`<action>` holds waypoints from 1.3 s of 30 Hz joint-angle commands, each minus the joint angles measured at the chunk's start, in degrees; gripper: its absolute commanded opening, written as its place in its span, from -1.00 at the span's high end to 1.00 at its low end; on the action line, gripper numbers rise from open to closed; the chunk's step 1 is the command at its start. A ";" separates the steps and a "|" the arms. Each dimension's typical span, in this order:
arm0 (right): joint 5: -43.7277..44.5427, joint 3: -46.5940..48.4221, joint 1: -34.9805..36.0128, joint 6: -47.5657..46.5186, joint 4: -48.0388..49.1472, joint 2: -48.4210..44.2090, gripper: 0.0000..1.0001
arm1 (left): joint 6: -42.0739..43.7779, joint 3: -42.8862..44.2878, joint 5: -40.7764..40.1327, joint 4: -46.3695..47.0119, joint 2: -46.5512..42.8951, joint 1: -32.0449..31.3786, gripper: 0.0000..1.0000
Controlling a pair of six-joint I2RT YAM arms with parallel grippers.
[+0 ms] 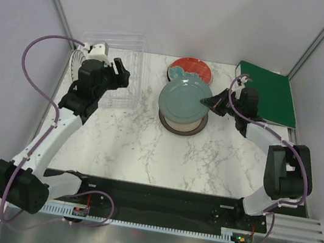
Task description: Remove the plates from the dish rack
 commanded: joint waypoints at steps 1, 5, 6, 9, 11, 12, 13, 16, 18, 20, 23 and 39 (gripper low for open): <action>-0.71 1.49 0.56 -2.32 -1.10 -0.47 1.00 | 10.59 2.49 -16.26 -1.03 -0.06 1.64 -0.54; -1.67 0.43 0.48 -2.32 0.21 1.82 1.00 | 12.44 1.97 -20.39 1.06 1.61 4.98 -0.54; -1.85 0.17 0.56 -2.41 1.08 2.69 1.00 | 13.66 1.18 -20.85 1.86 1.88 5.59 -0.54; -2.55 -0.27 0.48 -2.32 1.88 3.93 1.00 | 15.51 1.34 -23.13 3.27 3.63 8.58 -0.54; -2.73 -0.54 0.48 -2.32 2.41 4.98 1.00 | 16.40 1.61 -24.36 3.71 5.04 11.21 -0.54; -2.73 -0.71 0.39 -2.32 2.67 5.33 1.00 | 16.92 1.70 -23.93 4.06 5.48 12.27 -0.55; -2.64 -0.98 0.39 -2.23 2.85 5.51 1.00 | 17.01 1.79 -23.58 4.06 5.92 14.45 -0.55; -2.73 -0.98 0.56 -2.32 3.11 6.74 1.00 | 17.37 2.23 -22.52 4.41 8.02 17.90 -0.55; -2.38 -0.89 0.39 -2.58 2.94 7.53 1.00 | 17.89 2.49 -21.91 4.94 9.52 19.47 -0.54; -1.51 -0.54 0.39 -3.98 1.28 7.97 1.00 | 18.33 2.66 -20.94 5.29 10.92 20.27 -0.55; 0.95 -0.01 0.39 -5.66 -1.01 8.59 1.00 | 18.07 2.93 -19.28 5.29 12.24 21.68 -0.55; 1.66 3.24 -1.19 -6.45 -1.37 13.86 1.00 | 16.58 6.79 -18.30 9.07 24.90 25.02 -0.52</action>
